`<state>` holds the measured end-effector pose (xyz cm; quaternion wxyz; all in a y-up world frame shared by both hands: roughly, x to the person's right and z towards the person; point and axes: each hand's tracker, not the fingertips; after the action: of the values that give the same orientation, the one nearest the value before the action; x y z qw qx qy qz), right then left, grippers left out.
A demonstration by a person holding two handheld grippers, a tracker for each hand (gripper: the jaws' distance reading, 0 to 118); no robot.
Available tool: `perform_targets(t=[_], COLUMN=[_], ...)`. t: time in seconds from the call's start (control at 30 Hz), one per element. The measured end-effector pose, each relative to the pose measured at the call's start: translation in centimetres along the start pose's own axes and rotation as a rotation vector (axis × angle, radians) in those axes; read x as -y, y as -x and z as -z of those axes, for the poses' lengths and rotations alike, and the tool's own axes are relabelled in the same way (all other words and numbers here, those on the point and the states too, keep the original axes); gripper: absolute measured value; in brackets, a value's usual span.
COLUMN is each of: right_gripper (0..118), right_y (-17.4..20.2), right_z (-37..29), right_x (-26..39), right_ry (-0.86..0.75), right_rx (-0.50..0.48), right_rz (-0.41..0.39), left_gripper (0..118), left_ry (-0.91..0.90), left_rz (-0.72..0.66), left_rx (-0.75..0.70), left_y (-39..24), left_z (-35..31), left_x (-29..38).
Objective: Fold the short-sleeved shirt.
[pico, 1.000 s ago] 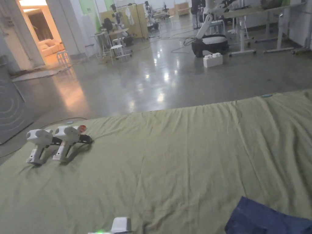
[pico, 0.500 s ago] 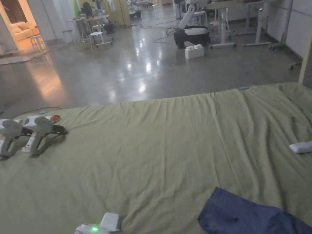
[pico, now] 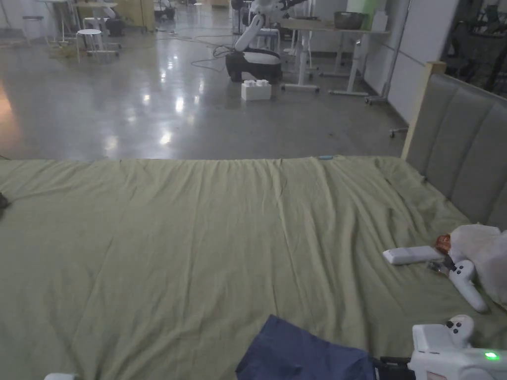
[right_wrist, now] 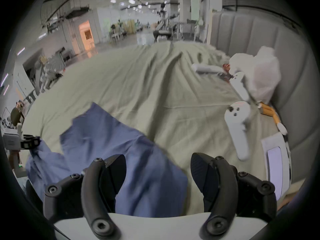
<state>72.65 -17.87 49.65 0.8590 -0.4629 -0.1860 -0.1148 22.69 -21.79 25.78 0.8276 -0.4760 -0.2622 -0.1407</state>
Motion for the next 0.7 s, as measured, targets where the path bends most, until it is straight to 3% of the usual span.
perform_targets(t=[0.1,0.17,0.2,0.23,0.27,0.37,0.43,0.7], right_gripper=[80,62,50,21,2,2,2,2], right_y=[0.3,1.0,1.8,2.4,2.8,3.9,3.9,4.9], right_z=[3.7,4.5,4.2,3.6,3.4,2.6,1.0,-14.2], right_x=[-1.2,-1.0,-0.5,-0.3,-0.2,0.5,0.7,2.3], right_ry=[0.095,0.137,0.114,0.085,0.102,0.103,0.079,-0.293], right_rx=[-0.026,-0.043,-0.04,-0.022,-0.029,0.0,-0.011,-0.084], right_rz=[-0.097,-0.148,-0.187,-0.224,-0.212,-0.226,-0.186,-0.082], left_gripper=[5,5,5,5,5,5,4,2], left_ry=[0.011,0.008,0.006,0.004,0.003,0.005,-0.004,-0.385], left_rz=[-0.055,-0.042,-0.04,-0.039,-0.042,-0.046,-0.047,-0.13], left_rx=[0.017,0.023,0.026,0.027,0.028,0.032,0.041,0.175], left_y=[0.6,0.6,0.7,0.9,0.6,0.8,1.0,3.8], left_z=[0.3,0.2,0.2,0.2,0.2,-0.3,-2.2,-19.8], left_x=[-0.3,-0.3,-0.2,-0.2,-0.2,-0.5,-0.6,1.3])
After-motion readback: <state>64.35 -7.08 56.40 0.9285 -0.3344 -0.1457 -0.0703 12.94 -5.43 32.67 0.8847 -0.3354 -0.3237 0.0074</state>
